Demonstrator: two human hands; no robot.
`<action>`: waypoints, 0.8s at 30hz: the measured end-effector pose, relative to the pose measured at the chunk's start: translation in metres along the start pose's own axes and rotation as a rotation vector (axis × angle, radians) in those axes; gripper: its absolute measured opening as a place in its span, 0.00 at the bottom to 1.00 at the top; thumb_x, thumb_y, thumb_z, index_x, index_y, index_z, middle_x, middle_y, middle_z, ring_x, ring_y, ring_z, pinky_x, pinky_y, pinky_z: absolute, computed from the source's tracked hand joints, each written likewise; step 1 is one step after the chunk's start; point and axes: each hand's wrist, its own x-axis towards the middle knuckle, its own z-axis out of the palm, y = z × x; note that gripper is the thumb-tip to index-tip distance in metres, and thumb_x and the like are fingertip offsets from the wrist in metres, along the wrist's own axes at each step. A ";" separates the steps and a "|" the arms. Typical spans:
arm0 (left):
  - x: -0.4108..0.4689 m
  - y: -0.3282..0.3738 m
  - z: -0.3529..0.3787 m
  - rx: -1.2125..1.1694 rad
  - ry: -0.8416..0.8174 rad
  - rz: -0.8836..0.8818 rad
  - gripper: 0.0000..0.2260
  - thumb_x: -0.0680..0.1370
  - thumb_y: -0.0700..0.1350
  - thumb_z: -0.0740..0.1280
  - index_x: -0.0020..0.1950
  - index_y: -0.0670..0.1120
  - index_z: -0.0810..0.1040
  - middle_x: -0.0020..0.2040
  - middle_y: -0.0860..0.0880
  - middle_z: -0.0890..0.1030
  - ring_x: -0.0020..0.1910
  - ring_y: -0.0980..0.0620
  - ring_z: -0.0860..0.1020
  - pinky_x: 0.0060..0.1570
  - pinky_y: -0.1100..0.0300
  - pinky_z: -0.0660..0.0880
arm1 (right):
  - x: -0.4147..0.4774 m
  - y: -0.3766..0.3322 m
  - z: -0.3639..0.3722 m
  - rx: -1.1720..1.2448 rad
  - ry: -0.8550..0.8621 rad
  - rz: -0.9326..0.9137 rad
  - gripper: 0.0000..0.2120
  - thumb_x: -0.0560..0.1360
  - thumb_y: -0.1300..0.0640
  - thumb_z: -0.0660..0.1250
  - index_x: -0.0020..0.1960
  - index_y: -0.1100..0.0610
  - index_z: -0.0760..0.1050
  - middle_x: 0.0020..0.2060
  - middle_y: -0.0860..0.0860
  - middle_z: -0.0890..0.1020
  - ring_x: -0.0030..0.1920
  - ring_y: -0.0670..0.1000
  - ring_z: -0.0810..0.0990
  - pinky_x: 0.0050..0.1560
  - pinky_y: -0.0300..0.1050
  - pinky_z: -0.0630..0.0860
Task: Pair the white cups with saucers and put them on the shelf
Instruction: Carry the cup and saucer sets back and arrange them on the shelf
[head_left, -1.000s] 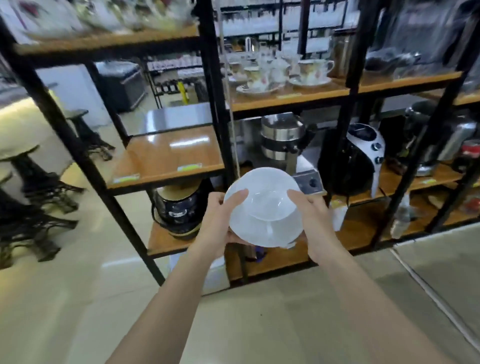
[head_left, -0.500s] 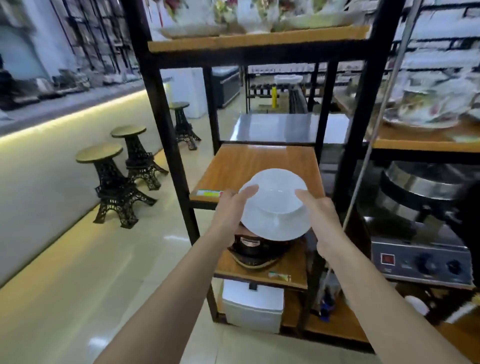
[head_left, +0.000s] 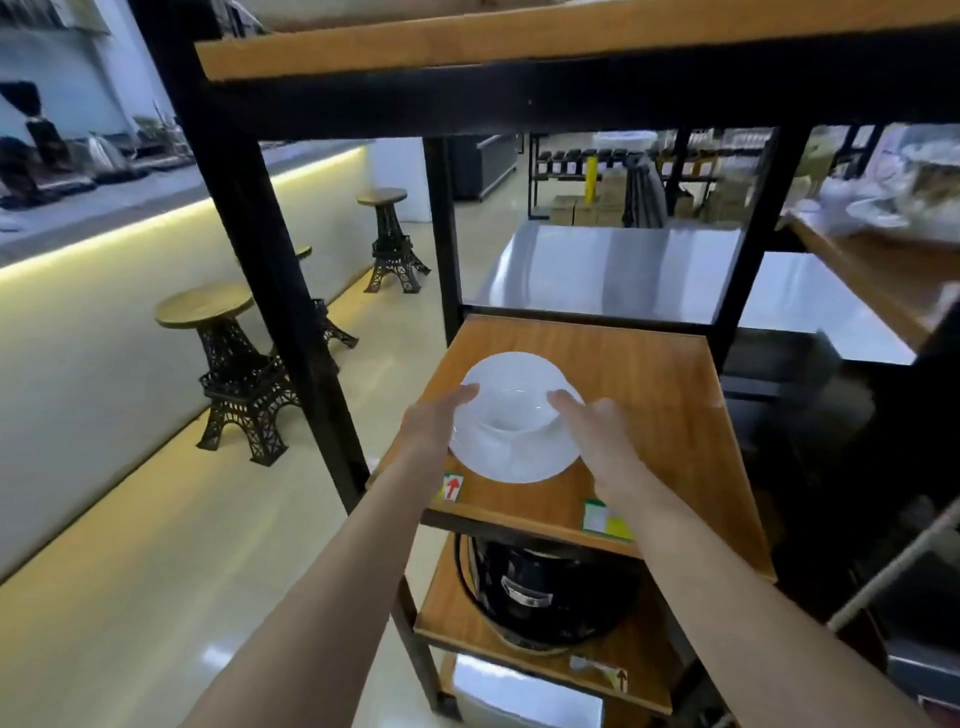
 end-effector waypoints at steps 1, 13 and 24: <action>0.014 0.001 0.002 -0.020 0.004 0.004 0.21 0.72 0.48 0.72 0.61 0.39 0.77 0.57 0.41 0.81 0.50 0.41 0.78 0.44 0.54 0.75 | 0.011 0.000 0.005 -0.016 0.003 0.006 0.24 0.74 0.47 0.64 0.64 0.61 0.68 0.52 0.53 0.75 0.48 0.50 0.74 0.35 0.40 0.66; 0.116 0.018 0.006 0.022 -0.015 -0.062 0.23 0.72 0.45 0.71 0.64 0.39 0.72 0.55 0.43 0.77 0.51 0.44 0.75 0.45 0.53 0.70 | 0.091 -0.008 0.049 -0.166 0.032 0.082 0.26 0.74 0.45 0.63 0.65 0.61 0.68 0.50 0.53 0.75 0.47 0.49 0.75 0.39 0.40 0.71; 0.147 0.022 0.008 0.100 -0.010 -0.097 0.24 0.71 0.48 0.71 0.63 0.40 0.72 0.54 0.43 0.77 0.48 0.45 0.75 0.41 0.55 0.72 | 0.115 -0.007 0.058 -0.228 0.039 0.076 0.17 0.76 0.46 0.62 0.51 0.60 0.69 0.38 0.50 0.71 0.38 0.46 0.71 0.34 0.37 0.66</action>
